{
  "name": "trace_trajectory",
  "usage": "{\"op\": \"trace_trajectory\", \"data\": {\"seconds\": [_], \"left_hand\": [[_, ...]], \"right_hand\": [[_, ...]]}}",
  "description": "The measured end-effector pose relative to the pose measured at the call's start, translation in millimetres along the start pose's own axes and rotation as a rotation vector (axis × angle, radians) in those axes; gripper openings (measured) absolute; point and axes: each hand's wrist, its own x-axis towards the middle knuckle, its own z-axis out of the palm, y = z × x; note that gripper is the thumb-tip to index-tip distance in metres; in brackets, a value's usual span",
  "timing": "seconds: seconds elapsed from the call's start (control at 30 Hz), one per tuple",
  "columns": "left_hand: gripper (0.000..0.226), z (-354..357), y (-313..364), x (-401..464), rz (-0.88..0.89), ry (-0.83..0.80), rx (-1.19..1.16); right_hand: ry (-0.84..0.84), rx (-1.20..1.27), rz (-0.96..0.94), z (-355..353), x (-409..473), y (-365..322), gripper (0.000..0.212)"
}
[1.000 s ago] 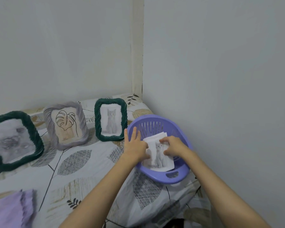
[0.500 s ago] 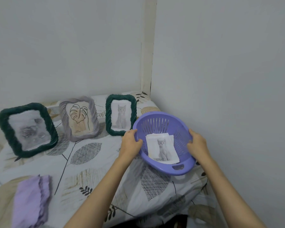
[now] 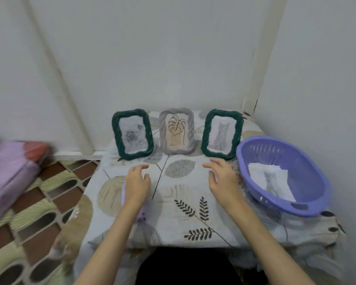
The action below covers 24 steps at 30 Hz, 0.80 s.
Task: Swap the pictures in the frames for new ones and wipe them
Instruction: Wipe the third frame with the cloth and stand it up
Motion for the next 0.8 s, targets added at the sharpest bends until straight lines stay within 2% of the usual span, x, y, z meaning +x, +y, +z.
{"op": "trace_trajectory", "data": {"seconds": [0.07,0.17,0.27,0.4,0.47,0.57,0.63,0.7,0.8], "left_hand": [[0.038,-22.8,-25.8,2.9,-0.16,0.039,0.038],[0.041,-42.8,-53.1,7.9,-0.369,-0.057,0.059],[0.046,-52.1,-60.2,5.1,-0.486,-0.222,-0.138],[0.024,-54.8,-69.4,4.3,-0.546,-0.274,-0.239],[0.019,-54.2,-71.2,3.7,-0.555,-0.318,-0.386],[0.009,-54.3,-62.4,0.1,-0.63,-0.348,-0.782],[0.013,-54.1,-60.1,1.9,-0.679,-0.358,-0.953],[0.024,-52.4,-60.9,4.4,-0.703,-0.393,-1.038],[0.022,-49.1,-58.2,3.4,-0.698,-0.437,-1.053]], "right_hand": [[-0.189,0.143,0.038,43.2,-10.8,-21.4,0.029],[-0.369,0.303,0.147,94.3,-21.5,-41.8,0.031],[-0.417,0.469,0.29,123.0,-24.0,-53.4,0.036],[-0.409,0.595,0.417,135.1,-17.4,-58.3,0.036],[-0.425,0.702,0.473,134.8,-16.0,-59.6,0.039],[-0.409,0.758,0.407,130.3,-16.4,-57.1,0.051],[-0.402,0.78,0.356,123.6,-15.8,-55.4,0.057],[-0.425,0.807,0.315,116.0,-15.6,-57.8,0.057],[-0.39,0.746,0.226,107.2,-16.3,-62.4,0.055]]}}
